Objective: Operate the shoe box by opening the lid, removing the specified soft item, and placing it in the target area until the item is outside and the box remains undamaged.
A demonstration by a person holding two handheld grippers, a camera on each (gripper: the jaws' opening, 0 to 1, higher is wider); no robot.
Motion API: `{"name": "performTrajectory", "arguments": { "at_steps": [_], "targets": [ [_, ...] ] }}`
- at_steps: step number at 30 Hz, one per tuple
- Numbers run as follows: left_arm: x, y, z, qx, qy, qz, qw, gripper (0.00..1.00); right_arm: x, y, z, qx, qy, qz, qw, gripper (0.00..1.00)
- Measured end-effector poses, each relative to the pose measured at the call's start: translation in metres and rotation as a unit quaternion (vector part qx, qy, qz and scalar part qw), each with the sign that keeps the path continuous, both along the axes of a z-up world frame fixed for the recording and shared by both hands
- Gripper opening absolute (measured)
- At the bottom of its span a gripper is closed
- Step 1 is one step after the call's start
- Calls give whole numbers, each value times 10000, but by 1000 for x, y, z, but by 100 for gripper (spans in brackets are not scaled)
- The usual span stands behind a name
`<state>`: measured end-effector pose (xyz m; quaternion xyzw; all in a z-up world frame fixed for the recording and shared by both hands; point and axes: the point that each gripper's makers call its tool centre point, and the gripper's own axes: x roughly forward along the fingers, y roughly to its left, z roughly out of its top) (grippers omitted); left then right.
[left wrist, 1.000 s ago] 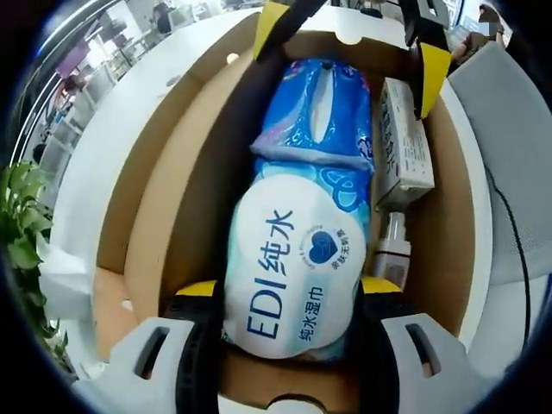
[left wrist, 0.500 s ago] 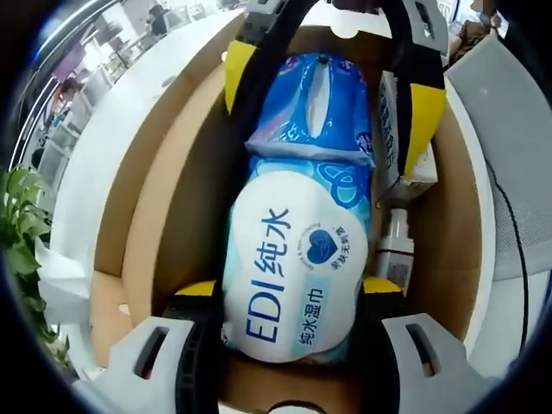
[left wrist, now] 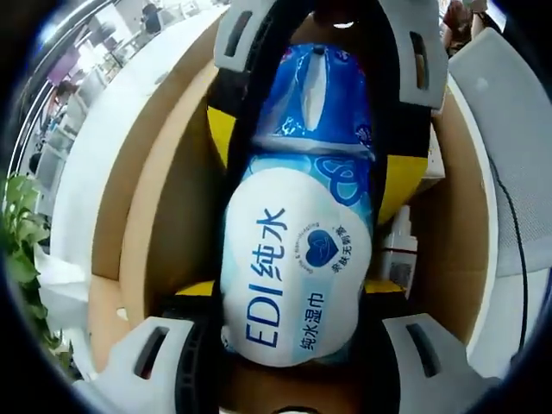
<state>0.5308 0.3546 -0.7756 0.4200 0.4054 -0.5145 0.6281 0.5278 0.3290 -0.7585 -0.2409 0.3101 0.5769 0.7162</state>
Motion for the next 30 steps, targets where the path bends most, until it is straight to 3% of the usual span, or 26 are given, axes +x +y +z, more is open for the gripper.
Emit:
{"name": "performTrajectory", "arguments": {
  "at_steps": [14, 30],
  "targets": [
    [1, -3, -2, -350, -148, -39, 9993, 63, -1, 6, -11, -329, -193, 409, 9984, 53],
    [0, -5, 4, -504, -551, -111, 9971, 61, -2, 5, -8, -292, -548, 412, 9972, 42]
  ]
}}
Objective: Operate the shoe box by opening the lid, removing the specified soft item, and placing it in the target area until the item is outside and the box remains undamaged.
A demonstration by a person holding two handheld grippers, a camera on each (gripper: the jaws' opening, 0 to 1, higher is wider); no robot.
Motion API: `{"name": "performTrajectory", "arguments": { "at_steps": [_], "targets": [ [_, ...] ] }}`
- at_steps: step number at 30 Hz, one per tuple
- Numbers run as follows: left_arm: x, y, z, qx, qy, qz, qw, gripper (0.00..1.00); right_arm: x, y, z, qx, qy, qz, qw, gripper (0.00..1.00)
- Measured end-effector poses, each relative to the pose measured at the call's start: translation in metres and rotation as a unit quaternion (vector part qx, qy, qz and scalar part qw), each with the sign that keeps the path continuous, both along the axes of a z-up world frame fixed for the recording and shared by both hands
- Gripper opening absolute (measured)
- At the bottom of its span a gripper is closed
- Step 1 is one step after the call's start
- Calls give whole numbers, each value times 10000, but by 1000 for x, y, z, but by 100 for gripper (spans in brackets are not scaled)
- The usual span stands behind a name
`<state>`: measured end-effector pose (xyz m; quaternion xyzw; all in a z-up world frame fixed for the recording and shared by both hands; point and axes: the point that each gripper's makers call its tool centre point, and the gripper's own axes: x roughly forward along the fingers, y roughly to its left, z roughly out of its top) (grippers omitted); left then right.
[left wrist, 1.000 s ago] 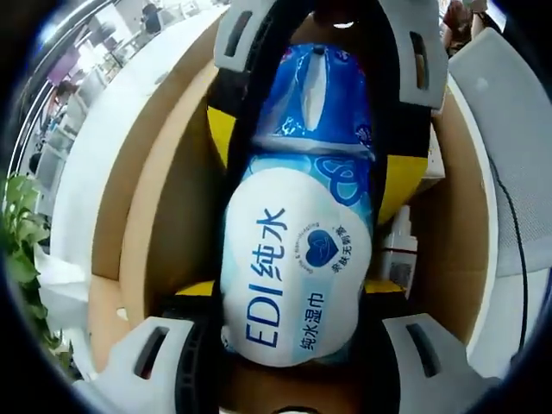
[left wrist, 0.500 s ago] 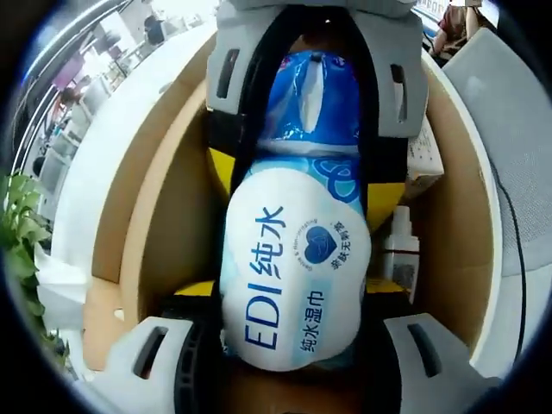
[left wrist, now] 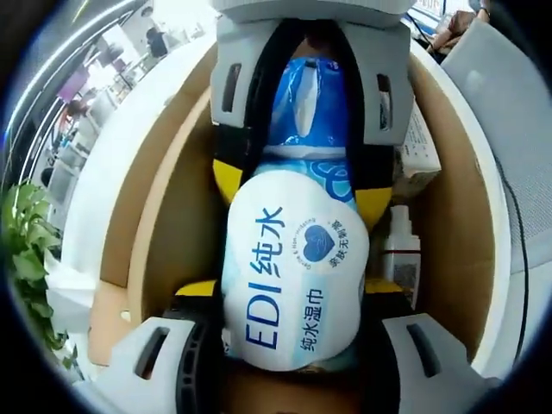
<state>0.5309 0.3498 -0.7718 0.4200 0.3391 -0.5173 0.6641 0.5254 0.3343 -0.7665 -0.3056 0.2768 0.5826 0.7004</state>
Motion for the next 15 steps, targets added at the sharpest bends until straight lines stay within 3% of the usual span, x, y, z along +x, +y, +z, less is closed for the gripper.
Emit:
{"name": "performTrajectory", "arguments": {
  "at_steps": [15],
  "targets": [
    [-3, 2, 8, 1, -25, -60, 10000, 59, -1, 2, 2, 64, -34, -41, 10000, 39]
  ]
}}
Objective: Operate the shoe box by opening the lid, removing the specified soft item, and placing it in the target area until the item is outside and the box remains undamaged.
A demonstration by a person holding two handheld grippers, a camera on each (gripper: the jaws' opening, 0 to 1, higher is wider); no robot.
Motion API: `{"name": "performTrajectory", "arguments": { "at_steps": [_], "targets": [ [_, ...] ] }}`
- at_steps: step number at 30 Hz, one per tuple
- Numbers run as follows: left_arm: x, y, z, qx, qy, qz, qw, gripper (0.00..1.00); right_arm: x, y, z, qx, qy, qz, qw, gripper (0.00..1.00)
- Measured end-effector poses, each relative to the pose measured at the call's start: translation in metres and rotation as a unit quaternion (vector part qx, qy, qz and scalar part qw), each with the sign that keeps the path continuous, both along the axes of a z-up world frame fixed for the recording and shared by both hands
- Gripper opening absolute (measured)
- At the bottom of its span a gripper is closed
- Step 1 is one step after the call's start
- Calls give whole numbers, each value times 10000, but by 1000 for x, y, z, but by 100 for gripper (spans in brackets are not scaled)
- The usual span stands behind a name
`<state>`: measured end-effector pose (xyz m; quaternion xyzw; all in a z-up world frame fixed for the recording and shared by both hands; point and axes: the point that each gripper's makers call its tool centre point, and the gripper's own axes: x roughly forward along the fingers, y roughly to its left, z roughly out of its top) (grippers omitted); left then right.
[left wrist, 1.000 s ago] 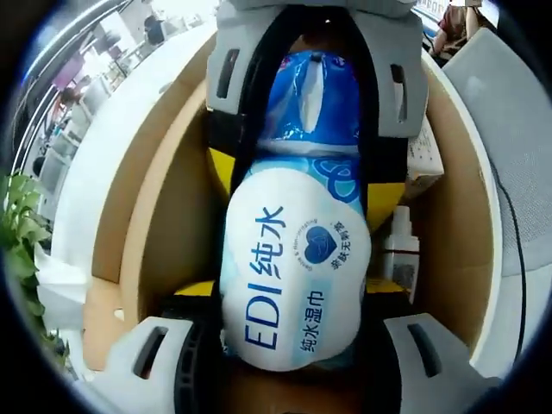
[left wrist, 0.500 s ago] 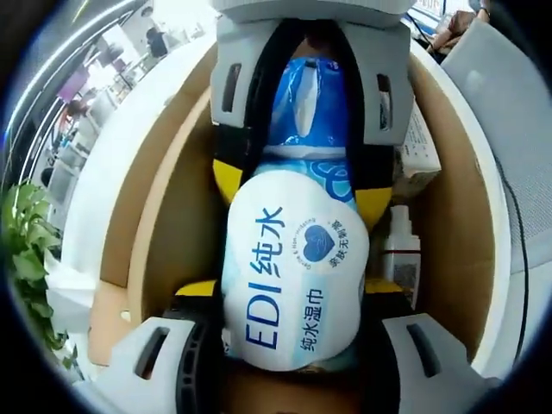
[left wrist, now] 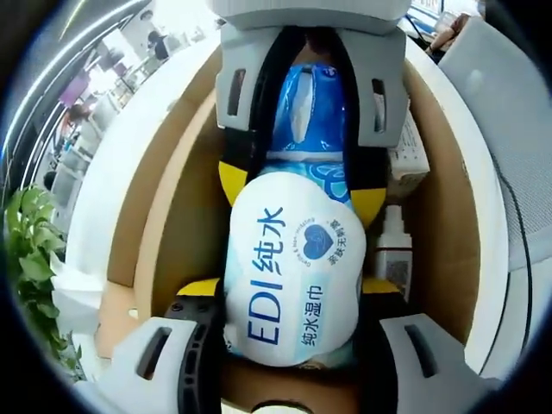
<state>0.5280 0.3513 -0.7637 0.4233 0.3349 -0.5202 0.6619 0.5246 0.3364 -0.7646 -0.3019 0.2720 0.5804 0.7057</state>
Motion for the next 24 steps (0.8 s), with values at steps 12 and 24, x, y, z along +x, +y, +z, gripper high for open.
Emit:
{"name": "performTrajectory", "arguments": {
  "at_steps": [12, 24],
  "targets": [
    [0, -3, 18, 29, -52, -97, 9999, 59, 0, -2, 18, 52, -56, -25, 10000, 39],
    [1, -3, 38, 73, -158, -112, 9998, 59, 1, -3, 38, 95, -152, -22, 9998, 40]
  ]
}}
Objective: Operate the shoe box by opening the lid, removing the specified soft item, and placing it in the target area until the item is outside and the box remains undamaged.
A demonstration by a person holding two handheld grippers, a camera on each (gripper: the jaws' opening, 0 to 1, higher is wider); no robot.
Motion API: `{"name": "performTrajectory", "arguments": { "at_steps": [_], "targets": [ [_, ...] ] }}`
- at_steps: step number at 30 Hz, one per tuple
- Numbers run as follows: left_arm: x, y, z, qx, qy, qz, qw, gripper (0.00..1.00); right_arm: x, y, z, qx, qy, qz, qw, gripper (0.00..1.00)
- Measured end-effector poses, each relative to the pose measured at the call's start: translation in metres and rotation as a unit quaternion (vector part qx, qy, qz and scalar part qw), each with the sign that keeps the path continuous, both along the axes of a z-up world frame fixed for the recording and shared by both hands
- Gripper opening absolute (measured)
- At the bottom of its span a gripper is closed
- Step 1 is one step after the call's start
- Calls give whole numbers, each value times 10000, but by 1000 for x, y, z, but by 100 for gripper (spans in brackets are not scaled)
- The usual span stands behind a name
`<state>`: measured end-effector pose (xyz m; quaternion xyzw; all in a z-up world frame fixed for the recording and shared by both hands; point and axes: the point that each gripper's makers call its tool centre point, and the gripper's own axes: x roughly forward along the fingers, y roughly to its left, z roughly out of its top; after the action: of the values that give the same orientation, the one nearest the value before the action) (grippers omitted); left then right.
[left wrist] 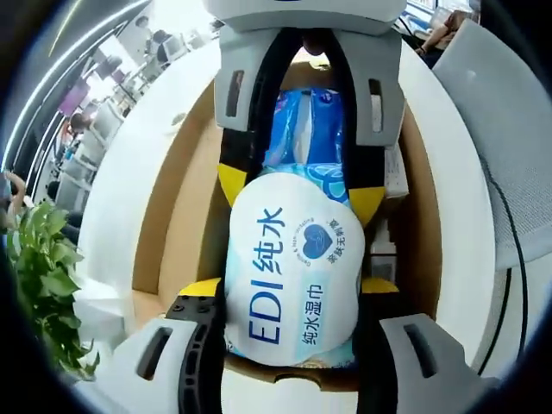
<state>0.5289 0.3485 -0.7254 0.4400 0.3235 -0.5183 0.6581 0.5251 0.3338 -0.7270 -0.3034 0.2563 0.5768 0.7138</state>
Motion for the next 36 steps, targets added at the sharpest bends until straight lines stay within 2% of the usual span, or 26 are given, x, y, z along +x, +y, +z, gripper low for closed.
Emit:
{"name": "performTrajectory", "arguments": {
  "at_steps": [17, 36],
  "targets": [
    [-2, -9, 29, -23, -78, -5, 10000, 59, -3, -11, 31, 4, -91, 24, 10000, 40],
    [-11, -48, 59, 12, -104, -79, 9999, 59, -11, -48, 60, 44, -119, -44, 9999, 39]
  ]
}}
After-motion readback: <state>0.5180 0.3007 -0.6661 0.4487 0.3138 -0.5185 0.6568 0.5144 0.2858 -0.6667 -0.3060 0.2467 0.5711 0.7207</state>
